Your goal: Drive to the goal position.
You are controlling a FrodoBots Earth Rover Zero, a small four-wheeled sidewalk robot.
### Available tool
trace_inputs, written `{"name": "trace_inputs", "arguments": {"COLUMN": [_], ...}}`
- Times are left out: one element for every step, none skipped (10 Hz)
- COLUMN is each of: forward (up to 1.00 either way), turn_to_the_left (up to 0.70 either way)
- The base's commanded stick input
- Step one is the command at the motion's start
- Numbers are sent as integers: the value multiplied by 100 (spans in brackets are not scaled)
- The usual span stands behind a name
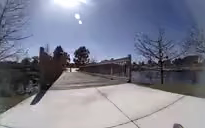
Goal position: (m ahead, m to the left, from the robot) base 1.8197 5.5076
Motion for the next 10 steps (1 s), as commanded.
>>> {"name": "trace_inputs", "arguments": {"forward": [85,85,85,85,85,85,85,85,85,85], "turn_to_the_left": [0,0,0,1,5,16,29,34,34,34]}}
